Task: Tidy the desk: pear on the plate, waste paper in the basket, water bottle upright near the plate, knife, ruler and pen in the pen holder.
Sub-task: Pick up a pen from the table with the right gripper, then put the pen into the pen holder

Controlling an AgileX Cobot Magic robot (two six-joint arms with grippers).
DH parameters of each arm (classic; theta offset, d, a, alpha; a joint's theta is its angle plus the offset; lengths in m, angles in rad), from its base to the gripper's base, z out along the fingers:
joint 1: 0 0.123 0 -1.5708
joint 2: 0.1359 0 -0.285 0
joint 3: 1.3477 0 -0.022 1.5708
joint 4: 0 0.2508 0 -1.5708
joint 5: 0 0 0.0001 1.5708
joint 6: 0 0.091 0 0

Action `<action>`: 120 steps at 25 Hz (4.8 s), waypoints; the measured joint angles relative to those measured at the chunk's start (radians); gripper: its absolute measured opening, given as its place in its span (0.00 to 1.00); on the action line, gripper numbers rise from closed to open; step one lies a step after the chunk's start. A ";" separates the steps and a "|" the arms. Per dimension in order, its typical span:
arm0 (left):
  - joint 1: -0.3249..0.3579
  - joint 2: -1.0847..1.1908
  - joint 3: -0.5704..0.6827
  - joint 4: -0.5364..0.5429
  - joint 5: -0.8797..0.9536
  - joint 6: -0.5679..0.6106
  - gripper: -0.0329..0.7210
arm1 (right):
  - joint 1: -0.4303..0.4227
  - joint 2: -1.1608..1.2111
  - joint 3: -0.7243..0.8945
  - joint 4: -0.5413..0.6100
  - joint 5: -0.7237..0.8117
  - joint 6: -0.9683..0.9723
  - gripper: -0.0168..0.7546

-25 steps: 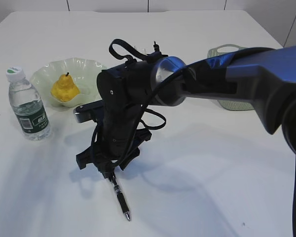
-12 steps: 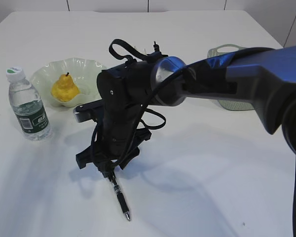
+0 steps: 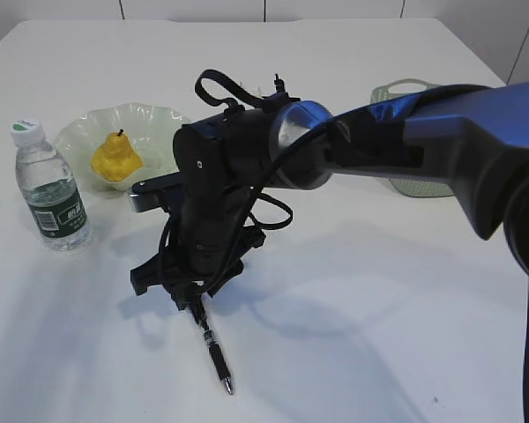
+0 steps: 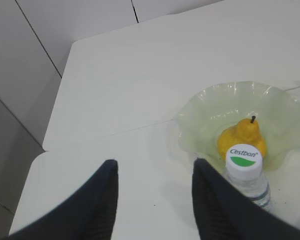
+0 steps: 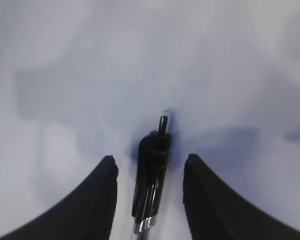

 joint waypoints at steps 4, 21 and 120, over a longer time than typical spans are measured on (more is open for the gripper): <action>0.000 0.000 0.000 0.000 0.000 0.000 0.49 | 0.000 0.002 0.000 0.004 -0.007 0.002 0.45; 0.000 0.000 0.000 0.000 0.000 0.000 0.50 | 0.000 0.027 -0.008 0.006 0.018 0.002 0.45; 0.000 0.000 0.000 -0.025 0.005 0.000 0.50 | 0.000 -0.127 -0.155 -0.369 0.085 0.140 0.13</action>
